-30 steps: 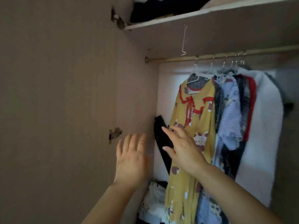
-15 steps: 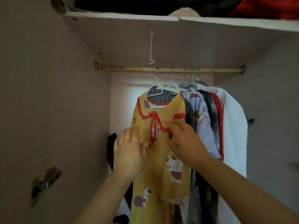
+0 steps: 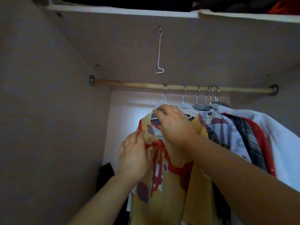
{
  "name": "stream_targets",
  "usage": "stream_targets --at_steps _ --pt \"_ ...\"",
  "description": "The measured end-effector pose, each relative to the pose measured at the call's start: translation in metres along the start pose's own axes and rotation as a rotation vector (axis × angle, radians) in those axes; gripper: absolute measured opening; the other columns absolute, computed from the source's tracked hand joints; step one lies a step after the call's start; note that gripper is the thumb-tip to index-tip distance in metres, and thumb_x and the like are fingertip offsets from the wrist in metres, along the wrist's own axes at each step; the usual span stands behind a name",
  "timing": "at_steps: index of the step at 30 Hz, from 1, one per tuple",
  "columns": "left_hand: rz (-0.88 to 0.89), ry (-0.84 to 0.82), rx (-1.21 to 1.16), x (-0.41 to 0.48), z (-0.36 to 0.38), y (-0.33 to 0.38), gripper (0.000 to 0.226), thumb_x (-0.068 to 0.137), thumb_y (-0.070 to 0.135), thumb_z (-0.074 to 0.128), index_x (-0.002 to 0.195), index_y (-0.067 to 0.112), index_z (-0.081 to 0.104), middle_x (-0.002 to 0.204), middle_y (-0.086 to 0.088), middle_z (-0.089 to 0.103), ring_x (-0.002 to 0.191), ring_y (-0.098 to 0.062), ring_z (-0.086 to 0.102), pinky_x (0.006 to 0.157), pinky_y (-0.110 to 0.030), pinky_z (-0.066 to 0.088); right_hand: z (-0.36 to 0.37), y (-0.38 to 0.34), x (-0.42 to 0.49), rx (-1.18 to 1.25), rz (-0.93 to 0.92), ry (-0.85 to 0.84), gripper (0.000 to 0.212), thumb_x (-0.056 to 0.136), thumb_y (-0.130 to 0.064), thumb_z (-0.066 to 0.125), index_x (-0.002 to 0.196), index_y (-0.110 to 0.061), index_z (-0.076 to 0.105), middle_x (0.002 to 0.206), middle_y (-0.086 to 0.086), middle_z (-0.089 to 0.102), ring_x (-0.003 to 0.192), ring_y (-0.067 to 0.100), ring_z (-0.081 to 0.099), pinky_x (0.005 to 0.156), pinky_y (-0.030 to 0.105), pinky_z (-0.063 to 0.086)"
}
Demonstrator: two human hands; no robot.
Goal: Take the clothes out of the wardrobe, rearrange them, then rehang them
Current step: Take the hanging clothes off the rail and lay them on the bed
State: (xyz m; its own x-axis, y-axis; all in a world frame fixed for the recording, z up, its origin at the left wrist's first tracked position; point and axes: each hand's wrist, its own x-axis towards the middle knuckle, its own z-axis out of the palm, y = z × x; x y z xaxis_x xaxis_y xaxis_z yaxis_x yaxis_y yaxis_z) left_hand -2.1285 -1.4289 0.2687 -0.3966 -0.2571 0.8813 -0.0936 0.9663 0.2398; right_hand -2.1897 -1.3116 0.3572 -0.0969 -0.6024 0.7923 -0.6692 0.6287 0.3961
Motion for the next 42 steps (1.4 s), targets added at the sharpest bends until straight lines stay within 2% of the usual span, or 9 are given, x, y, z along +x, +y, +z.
stream_targets --at_steps 6,12,15,18,23,30,33,38,42 --pt "0.000 0.023 0.049 0.039 0.034 -0.012 0.057 0.094 0.038 0.044 0.144 0.021 0.024 0.147 0.004 0.029 0.138 -0.014 0.021 0.113 -0.031 0.018 0.037 0.034 0.035 -0.226 0.106 -0.032 0.058 0.089 -0.012 0.048 0.142 -0.008 0.025 0.141 0.015 0.032 0.129 0.030 0.031 0.110 0.040 0.019" --pt "0.005 0.034 0.057 0.063 0.051 -0.010 0.060 0.094 0.038 0.043 0.146 0.019 0.021 0.151 0.002 0.023 0.140 -0.016 0.016 0.114 -0.030 0.011 0.054 0.058 0.044 -0.319 0.167 -0.057 0.046 0.091 -0.015 0.050 0.132 -0.001 0.034 0.125 0.012 0.044 0.114 0.028 0.044 0.090 0.035 0.035" --pt "0.016 0.045 0.051 0.072 0.056 -0.009 0.060 0.094 0.037 0.045 0.146 0.018 0.022 0.150 0.000 0.025 0.140 -0.017 0.018 0.115 -0.032 0.011 0.059 0.066 0.043 -0.283 0.164 -0.031 0.054 0.092 -0.026 0.056 0.135 -0.005 0.033 0.123 0.009 0.049 0.114 0.027 0.045 0.089 0.033 0.035" --pt "0.025 0.067 0.048 0.083 0.055 -0.009 0.061 0.093 0.035 0.047 0.146 0.017 0.023 0.150 -0.001 0.027 0.138 -0.018 0.021 0.114 -0.034 0.015 0.058 0.069 0.044 -0.233 0.138 0.042 0.057 0.094 -0.036 0.051 0.139 -0.007 0.032 0.127 0.007 0.048 0.116 0.026 0.043 0.089 0.033 0.035" --pt "0.023 0.131 0.076 0.100 0.041 -0.015 0.058 0.092 0.032 0.048 0.144 0.015 0.028 0.147 -0.003 0.032 0.135 -0.021 0.028 0.110 -0.032 0.019 0.052 0.069 0.052 -0.148 0.141 0.111 0.050 0.094 -0.036 0.050 0.134 -0.010 0.039 0.127 0.005 0.049 0.117 0.025 0.042 0.087 0.032 0.033" --pt "0.002 0.200 0.108 0.115 0.014 -0.027 0.053 0.091 0.031 0.050 0.138 0.011 0.035 0.141 -0.008 0.038 0.131 -0.026 0.033 0.106 -0.034 0.025 0.038 0.071 0.064 -0.089 0.174 0.209 0.053 0.092 -0.036 0.053 0.137 -0.011 0.040 0.125 0.008 0.051 0.115 0.028 0.041 0.085 0.035 0.031" --pt "-0.004 0.224 0.115 0.113 0.003 -0.030 0.057 0.093 0.033 0.049 0.142 0.011 0.030 0.145 -0.009 0.034 0.134 -0.025 0.029 0.109 -0.035 0.020 0.037 0.062 0.054 -0.056 0.132 0.282 0.055 0.086 -0.031 0.063 0.133 -0.008 0.048 0.120 0.012 0.057 0.108 0.033 0.048 0.083 0.037 0.036" --pt "-0.052 0.191 0.201 0.098 -0.012 -0.033 0.073 0.091 0.051 0.043 0.149 0.018 0.011 0.150 -0.003 0.029 0.139 -0.019 0.022 0.114 -0.046 0.002 0.039 0.042 0.028 0.001 0.038 0.395 0.058 0.065 -0.023 0.083 0.116 -0.002 0.063 0.100 0.013 0.068 0.089 0.034 0.062 0.072 0.039 0.048" --pt "-0.034 0.142 0.184 0.076 -0.024 -0.036 0.075 0.086 0.060 0.042 0.147 0.021 0.021 0.138 -0.003 0.045 0.132 -0.022 0.034 0.112 -0.048 0.003 0.026 0.028 0.001 0.027 0.028 0.413 0.062 0.060 -0.026 0.085 0.114 -0.003 0.064 0.097 0.011 0.068 0.083 0.032 0.063 0.071 0.042 0.049"
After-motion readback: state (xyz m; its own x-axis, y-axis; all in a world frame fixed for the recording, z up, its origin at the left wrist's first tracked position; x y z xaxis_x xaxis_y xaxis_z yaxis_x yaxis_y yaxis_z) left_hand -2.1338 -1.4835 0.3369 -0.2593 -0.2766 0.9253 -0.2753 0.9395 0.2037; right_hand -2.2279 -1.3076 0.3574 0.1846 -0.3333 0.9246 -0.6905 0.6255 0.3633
